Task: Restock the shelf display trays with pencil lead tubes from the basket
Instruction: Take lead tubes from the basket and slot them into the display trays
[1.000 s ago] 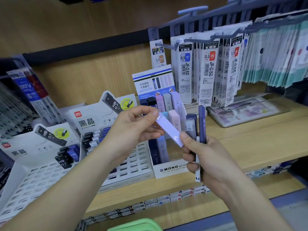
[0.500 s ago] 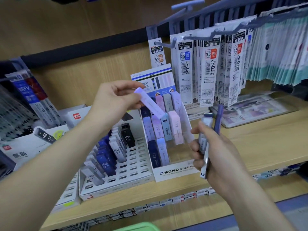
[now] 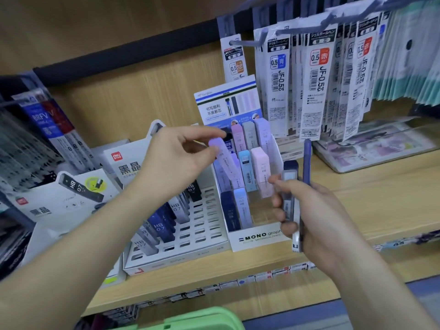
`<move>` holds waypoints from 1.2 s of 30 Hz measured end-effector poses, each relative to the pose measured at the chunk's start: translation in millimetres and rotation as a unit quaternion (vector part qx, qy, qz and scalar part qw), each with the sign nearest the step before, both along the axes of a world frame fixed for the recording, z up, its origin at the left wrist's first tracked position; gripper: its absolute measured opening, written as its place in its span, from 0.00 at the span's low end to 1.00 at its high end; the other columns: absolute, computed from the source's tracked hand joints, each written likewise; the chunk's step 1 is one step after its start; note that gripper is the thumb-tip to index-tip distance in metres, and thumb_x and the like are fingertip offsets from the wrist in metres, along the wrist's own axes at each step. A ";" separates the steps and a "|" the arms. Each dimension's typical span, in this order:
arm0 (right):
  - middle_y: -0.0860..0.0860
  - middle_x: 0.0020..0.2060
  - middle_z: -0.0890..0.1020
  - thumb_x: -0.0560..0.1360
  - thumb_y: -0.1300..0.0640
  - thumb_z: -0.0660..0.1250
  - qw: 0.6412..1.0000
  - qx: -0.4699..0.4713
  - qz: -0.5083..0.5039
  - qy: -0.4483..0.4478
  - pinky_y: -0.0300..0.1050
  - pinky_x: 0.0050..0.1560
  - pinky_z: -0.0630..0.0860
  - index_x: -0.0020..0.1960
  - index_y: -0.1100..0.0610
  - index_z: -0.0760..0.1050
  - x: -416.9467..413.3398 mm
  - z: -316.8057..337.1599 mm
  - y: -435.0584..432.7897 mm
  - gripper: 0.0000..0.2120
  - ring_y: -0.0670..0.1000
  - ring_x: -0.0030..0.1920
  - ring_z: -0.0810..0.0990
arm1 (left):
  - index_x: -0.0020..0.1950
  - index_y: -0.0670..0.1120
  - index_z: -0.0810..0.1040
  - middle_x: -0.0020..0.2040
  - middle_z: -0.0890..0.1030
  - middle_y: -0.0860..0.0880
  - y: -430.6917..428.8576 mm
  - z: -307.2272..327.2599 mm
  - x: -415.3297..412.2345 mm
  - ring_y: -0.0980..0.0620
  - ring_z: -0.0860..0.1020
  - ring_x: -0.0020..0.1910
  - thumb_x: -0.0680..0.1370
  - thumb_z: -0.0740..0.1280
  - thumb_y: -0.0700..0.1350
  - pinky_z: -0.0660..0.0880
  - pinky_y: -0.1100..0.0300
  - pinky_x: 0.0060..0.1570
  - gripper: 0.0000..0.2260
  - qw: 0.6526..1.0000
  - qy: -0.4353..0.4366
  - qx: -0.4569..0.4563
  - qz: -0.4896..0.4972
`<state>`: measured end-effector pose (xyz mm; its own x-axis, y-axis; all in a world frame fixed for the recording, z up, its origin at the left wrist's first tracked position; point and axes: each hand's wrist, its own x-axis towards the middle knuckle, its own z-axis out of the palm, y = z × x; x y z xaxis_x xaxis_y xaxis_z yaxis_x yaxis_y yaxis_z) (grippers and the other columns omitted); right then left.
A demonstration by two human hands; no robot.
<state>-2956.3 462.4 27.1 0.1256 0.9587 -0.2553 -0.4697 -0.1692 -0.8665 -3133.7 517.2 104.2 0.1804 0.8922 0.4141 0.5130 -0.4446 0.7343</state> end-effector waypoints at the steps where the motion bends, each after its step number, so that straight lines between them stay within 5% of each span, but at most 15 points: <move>1: 0.52 0.29 0.76 0.77 0.60 0.66 1.000 -0.001 -0.001 0.006 0.37 0.20 0.63 0.54 0.60 0.79 -0.1 0.5 0.2 0.07 0.49 0.27 0.73 | 0.46 0.57 0.83 0.43 0.85 0.54 0.9 -3.9 -0.2 0.49 0.83 0.41 0.74 0.70 0.37 0.80 0.58 0.48 0.13 1.000 0.010 0.006 0.002; 4: 0.52 0.31 0.79 0.78 0.59 0.67 1.000 0.003 -0.001 -0.006 0.38 0.21 0.67 0.53 0.60 0.79 -0.1 2.2 -0.8 0.07 0.51 0.33 0.78 | 0.47 0.57 0.83 0.45 0.84 0.56 3.5 -13.4 -1.4 0.58 0.81 0.38 0.74 0.72 0.38 0.75 0.69 0.42 0.12 0.999 0.038 0.022 0.005; 7: 0.51 0.31 0.79 0.78 0.59 0.68 1.000 0.014 -0.006 -0.020 0.36 0.19 0.65 0.50 0.60 0.79 -0.2 0.9 -0.7 0.05 0.48 0.29 0.77 | 0.48 0.55 0.82 0.41 0.82 0.57 3.8 -21.4 1.2 0.63 0.78 0.36 0.73 0.73 0.37 0.74 0.73 0.41 0.12 0.998 0.062 0.021 0.000; 23: 0.53 0.33 0.76 0.76 0.60 0.66 0.999 0.024 0.038 0.026 0.35 0.18 0.61 0.55 0.62 0.81 3.4 1.7 0.8 0.10 0.48 0.26 0.72 | 0.56 0.47 0.83 0.46 0.78 0.55 14.1 -31.7 4.7 0.58 0.77 0.43 0.73 0.72 0.34 0.76 0.64 0.50 0.14 0.978 0.171 0.105 -0.048; 30: 0.53 0.32 0.80 0.75 0.51 0.69 0.998 0.023 0.048 -0.013 0.34 0.18 0.61 0.54 0.60 0.79 -1.7 1.3 -2.2 0.13 0.48 0.26 0.77 | 0.55 0.46 0.84 0.45 0.80 0.54 19.5 -28.4 1.5 0.59 0.77 0.42 0.72 0.73 0.37 0.74 0.68 0.49 0.12 0.963 0.224 0.140 -0.047; 36: 0.52 0.30 0.78 0.70 0.45 0.70 0.996 0.041 0.074 -0.036 0.35 0.19 0.58 0.50 0.60 0.79 -3.0 3.1 -5.3 0.19 0.47 0.24 0.69 | 0.59 0.51 0.81 0.45 0.78 0.55 12.1 -27.9 -2.0 0.58 0.77 0.42 0.72 0.73 0.35 0.76 0.65 0.47 0.19 0.978 0.184 0.085 -0.040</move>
